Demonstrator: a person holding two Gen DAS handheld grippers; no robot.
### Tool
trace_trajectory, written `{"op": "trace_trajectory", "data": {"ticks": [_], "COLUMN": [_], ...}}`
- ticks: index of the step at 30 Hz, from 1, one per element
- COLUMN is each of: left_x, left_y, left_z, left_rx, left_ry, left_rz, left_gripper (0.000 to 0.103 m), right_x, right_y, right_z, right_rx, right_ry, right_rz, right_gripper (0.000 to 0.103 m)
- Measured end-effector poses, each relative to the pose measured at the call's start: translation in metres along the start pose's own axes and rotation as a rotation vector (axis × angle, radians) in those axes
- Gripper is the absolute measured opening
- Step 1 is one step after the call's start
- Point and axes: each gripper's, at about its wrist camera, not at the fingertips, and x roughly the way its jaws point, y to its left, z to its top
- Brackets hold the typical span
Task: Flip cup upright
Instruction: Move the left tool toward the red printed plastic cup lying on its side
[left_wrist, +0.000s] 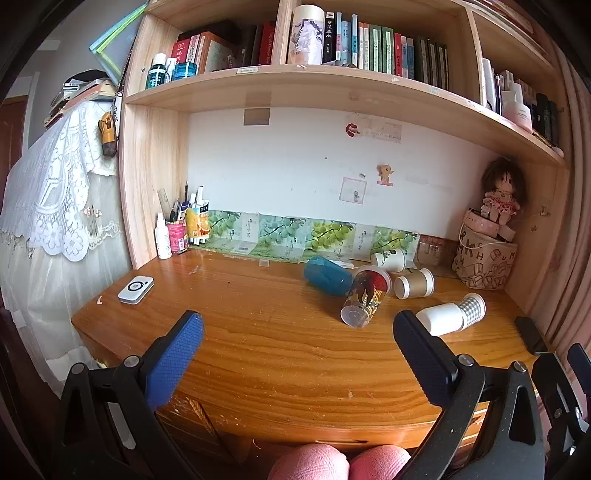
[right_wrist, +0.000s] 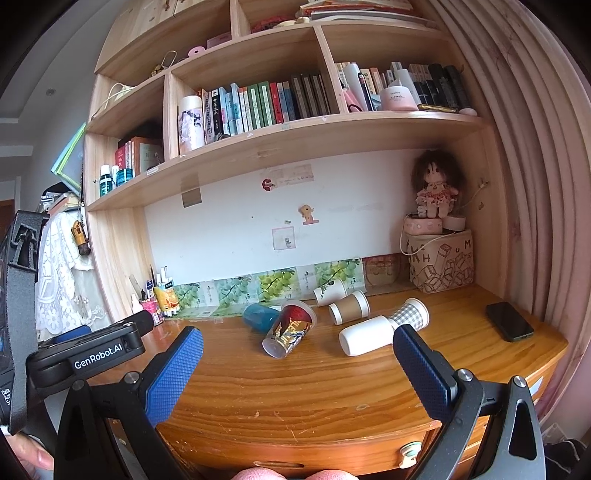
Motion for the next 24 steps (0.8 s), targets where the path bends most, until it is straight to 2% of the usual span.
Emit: {"op": "trace_trajectory", "data": {"ticks": [8, 11, 14, 20, 24], "left_x": [0.018, 0.028, 0.04, 0.058, 0.078], "left_y": [0.005, 0.009, 0.007, -0.007, -0.015], "left_z": [0.018, 0.025, 0.032, 0.043, 0.053], "left_rx": [0.059, 0.06, 0.101, 0.197, 0.219], "left_ry": [0.006, 0.039, 0.08, 0.096, 0.13], "left_rz": [0.002, -0.04, -0.078, -0.091, -0.122], "left_gripper": [0.103, 0.103, 0.103, 0.103, 0.103], "right_x": [0.013, 0.019, 0.023, 0.031, 0.041], "right_y": [0.008, 0.007, 0.006, 0.0, -0.007], "right_z": [-0.003, -0.002, -0.001, 0.001, 0.004], "right_rx": [0.012, 0.022, 0.021, 0.019, 0.01], "right_ry": [0.017, 0.027, 0.036, 0.046, 0.051], "right_rz": [-0.006, -0.009, -0.012, -0.022, -0.04], "right_gripper": [0.103, 0.103, 0.103, 0.103, 0.103]}}
